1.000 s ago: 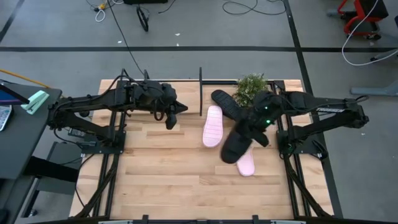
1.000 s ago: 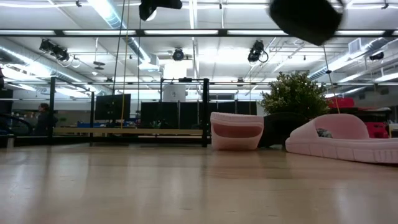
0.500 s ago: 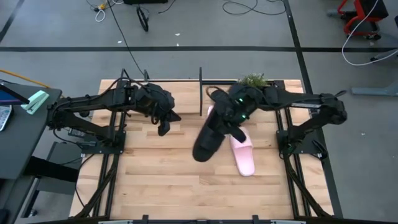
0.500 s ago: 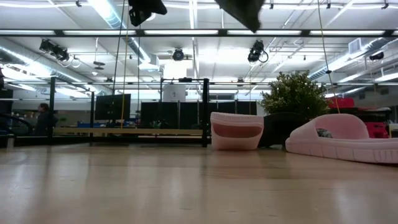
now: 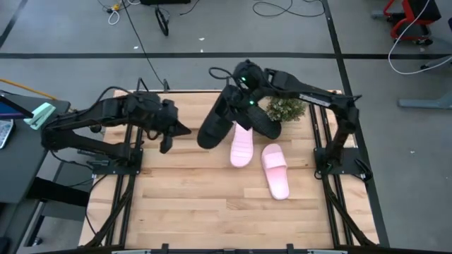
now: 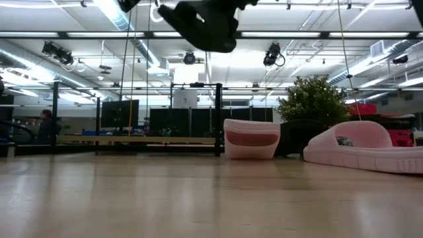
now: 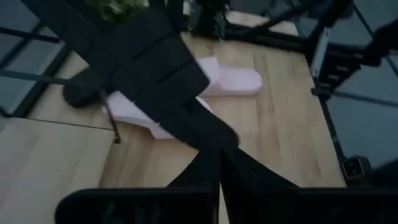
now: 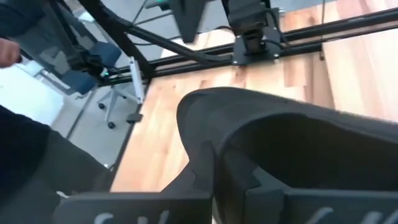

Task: Pick and place slides into the shelf
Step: Put the bottom black slipper onto the shelf

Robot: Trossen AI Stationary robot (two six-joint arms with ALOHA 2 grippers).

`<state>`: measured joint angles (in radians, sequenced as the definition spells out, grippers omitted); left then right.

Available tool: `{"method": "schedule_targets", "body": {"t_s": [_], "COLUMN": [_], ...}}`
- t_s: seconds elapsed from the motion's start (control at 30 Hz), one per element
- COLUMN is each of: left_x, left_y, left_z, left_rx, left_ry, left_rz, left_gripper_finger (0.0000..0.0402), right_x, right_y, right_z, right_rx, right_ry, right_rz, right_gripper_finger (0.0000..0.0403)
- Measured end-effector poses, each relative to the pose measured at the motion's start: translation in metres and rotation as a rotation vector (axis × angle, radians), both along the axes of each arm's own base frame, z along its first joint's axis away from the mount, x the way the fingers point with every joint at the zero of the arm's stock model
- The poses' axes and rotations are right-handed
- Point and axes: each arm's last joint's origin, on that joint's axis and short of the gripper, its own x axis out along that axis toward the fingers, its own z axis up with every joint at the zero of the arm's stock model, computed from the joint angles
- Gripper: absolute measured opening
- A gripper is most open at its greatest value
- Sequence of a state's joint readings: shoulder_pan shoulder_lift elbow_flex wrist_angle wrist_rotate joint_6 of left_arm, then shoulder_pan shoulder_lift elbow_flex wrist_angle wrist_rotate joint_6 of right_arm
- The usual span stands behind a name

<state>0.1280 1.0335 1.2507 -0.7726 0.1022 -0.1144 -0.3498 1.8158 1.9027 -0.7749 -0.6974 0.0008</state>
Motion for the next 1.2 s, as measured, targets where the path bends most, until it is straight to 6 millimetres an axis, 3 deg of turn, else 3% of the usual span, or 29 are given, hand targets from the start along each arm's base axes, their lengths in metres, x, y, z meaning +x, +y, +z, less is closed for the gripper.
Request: {"method": "schedule_targets", "body": {"t_s": [0.3,0.53,0.67,0.87,1.03,1.2], "left_x": [-0.057,-0.082,-0.087,-0.086,-0.084,-0.084], "left_y": [-0.001,-0.004,-0.003,-0.003,-0.003,-0.002], "left_z": [-0.012,-0.024,-0.029,-0.034,-0.035,-0.034], "left_rx": [0.060,0.051,0.045,0.021,-0.004,0.003], "left_ry": [-0.050,-0.121,-0.131,-0.115,-0.114,-0.116], "left_rz": [0.172,0.218,0.265,0.295,0.312,0.336], "left_gripper_finger": [0.0016,0.0005,0.0018,0.0030,0.0022,0.0008], "right_x": [0.027,0.046,0.056,0.066,0.069,0.072], "right_y": [-0.035,-0.049,-0.054,-0.070,-0.082,-0.081], "right_z": [-0.007,-0.011,-0.016,-0.039,-0.054,-0.059], "right_rx": [-0.005,0.016,0.022,-0.013,-0.051,-0.186], "right_ry": [-0.004,-0.030,-0.057,-0.044,-0.033,-0.032], "right_rz": [0.002,0.024,0.063,0.070,0.069,0.072], "right_gripper_finger": [0.0010,0.0009,0.0009,0.0009,0.0009,0.0009]}}
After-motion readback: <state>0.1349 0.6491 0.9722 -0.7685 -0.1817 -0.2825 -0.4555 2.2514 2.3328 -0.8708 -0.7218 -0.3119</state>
